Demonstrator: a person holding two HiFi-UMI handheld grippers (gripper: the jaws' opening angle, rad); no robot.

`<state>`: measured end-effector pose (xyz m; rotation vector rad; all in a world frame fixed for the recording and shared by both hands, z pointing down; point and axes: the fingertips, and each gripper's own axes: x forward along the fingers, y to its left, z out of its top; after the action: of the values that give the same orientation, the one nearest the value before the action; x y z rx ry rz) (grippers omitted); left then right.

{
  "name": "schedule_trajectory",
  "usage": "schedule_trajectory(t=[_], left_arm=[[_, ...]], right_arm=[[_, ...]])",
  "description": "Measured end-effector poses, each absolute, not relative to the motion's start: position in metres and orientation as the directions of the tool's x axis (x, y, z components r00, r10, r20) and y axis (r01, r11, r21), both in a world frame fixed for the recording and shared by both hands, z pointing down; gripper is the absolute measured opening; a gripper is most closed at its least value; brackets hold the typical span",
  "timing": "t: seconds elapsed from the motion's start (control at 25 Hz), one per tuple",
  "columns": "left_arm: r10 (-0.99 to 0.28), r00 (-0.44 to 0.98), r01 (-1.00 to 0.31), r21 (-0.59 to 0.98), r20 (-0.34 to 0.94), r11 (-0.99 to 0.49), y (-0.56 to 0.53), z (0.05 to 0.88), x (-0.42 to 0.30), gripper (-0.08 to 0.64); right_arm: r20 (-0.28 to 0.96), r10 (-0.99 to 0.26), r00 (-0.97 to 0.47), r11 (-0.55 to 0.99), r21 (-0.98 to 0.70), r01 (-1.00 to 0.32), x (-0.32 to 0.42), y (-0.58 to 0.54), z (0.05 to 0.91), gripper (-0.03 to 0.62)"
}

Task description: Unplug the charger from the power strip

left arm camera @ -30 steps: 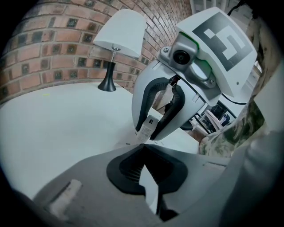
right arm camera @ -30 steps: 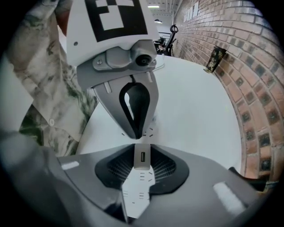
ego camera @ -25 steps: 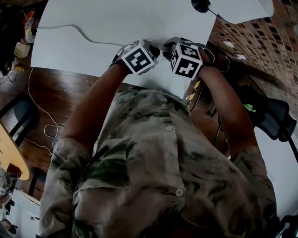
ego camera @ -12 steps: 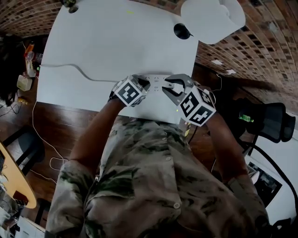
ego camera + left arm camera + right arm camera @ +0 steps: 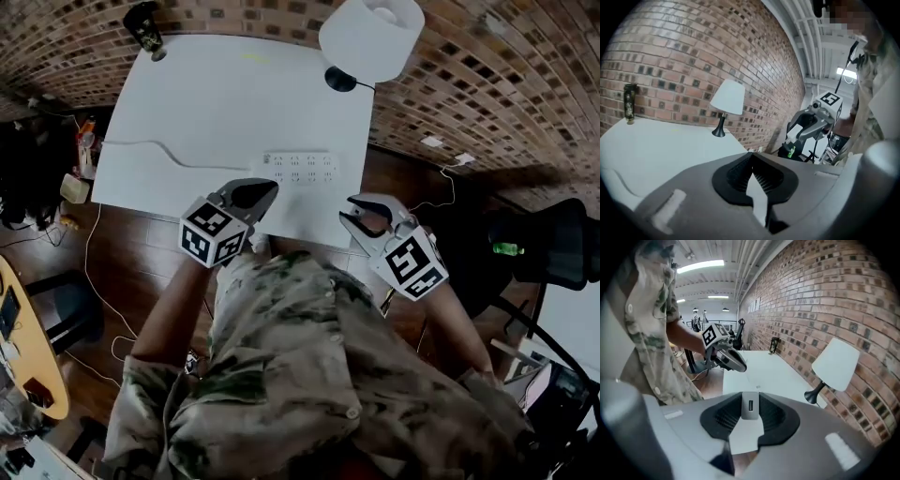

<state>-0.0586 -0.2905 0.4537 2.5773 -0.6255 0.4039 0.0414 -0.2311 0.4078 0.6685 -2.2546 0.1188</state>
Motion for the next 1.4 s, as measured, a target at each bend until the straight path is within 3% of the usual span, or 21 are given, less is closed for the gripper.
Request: schedule_trajectory(t=[0.2,0.44,0.64,1.12,1.4], left_arm=[[-0.513,0.811,-0.584,0.353,0.279,-0.731,-0.191,0.395,-0.050,0.002],[-0.650,0.701,-0.711,0.351,0.293,-0.609,-0.068,0.362,-0.059,0.002],[-0.644,0.679,-0.734,0.348,0.353,-0.583,0.006,0.357,-0.059,0.002],[-0.630,0.737,-0.676,0.272,0.246,-0.685,0.135,0.324,-0.099,0.002],[-0.576,0.768,-0.638,0.257,0.280,-0.726,0.224,0.337,-0.127,0.002]], right_arm=[[0.623,-0.443,-0.645,0.850,0.064,-0.523,0.086,-0.151,0.394,0.106],[0.595,-0.387,-0.704,0.887,0.031,-0.461,0.101,-0.059,0.394,0.107],[0.543,-0.410,-0.733,0.886,0.047,-0.461,0.099,-0.008,0.377,0.107],[0.475,-0.558,-0.680,0.797,0.077,-0.599,0.058,0.133,0.335,0.107],[0.461,-0.605,-0.649,0.753,0.066,-0.655,0.039,0.226,0.324,0.107]])
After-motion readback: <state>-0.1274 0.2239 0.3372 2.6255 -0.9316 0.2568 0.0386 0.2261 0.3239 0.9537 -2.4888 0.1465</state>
